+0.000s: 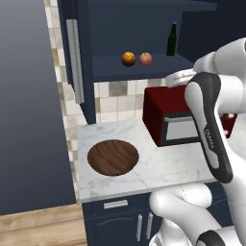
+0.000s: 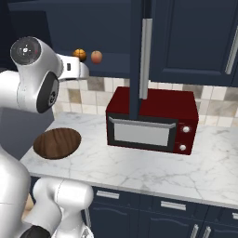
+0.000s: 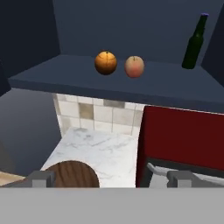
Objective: Open the cabinet. Pick the peach and orange from the cabinet and place them into the bowl. Then close the cabinet.
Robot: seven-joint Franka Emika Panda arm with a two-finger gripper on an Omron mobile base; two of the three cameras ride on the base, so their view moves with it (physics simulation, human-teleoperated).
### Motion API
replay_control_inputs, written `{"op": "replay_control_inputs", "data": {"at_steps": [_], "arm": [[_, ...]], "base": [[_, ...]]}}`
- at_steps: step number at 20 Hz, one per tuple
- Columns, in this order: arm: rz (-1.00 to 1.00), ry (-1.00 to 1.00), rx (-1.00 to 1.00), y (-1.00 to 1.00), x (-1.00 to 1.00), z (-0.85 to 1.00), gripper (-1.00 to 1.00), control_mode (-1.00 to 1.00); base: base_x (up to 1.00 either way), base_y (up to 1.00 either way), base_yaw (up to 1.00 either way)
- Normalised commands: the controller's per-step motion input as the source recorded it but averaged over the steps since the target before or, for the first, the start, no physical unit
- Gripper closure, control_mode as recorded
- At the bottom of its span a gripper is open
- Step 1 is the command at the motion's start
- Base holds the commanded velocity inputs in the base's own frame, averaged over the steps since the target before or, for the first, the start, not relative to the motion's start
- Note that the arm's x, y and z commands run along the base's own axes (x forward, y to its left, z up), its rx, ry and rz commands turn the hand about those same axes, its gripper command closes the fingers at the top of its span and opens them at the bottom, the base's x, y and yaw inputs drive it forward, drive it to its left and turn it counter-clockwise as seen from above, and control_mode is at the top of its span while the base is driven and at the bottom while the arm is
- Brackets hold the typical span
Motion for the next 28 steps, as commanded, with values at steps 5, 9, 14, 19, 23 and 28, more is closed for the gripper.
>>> {"op": "replay_control_inputs", "data": {"at_steps": [5, 9, 14, 19, 23, 28], "arm": [[-0.07, -0.06, 0.00, 0.00, 0.26, 0.03, -1.00, -1.00], [-0.06, 0.00, 0.00, 0.00, 0.32, 0.03, -1.00, -1.00], [-0.02, 0.00, 0.02, -0.01, 0.34, 0.16, -1.00, -1.00], [0.00, 0.03, 0.01, 0.00, 0.37, 0.04, -1.00, -1.00], [0.00, 0.00, 0.00, 0.00, 0.39, 0.00, -1.00, -1.00], [0.00, 0.00, 0.00, 0.00, 0.37, 0.00, -1.00, -1.00]], "base": [[0.00, 0.00, 0.00], [0.00, 0.00, 0.00], [0.00, 0.00, 0.00], [0.00, 0.00, 0.00], [0.00, 0.00, 0.00], [0.00, 0.00, 0.00]]}}
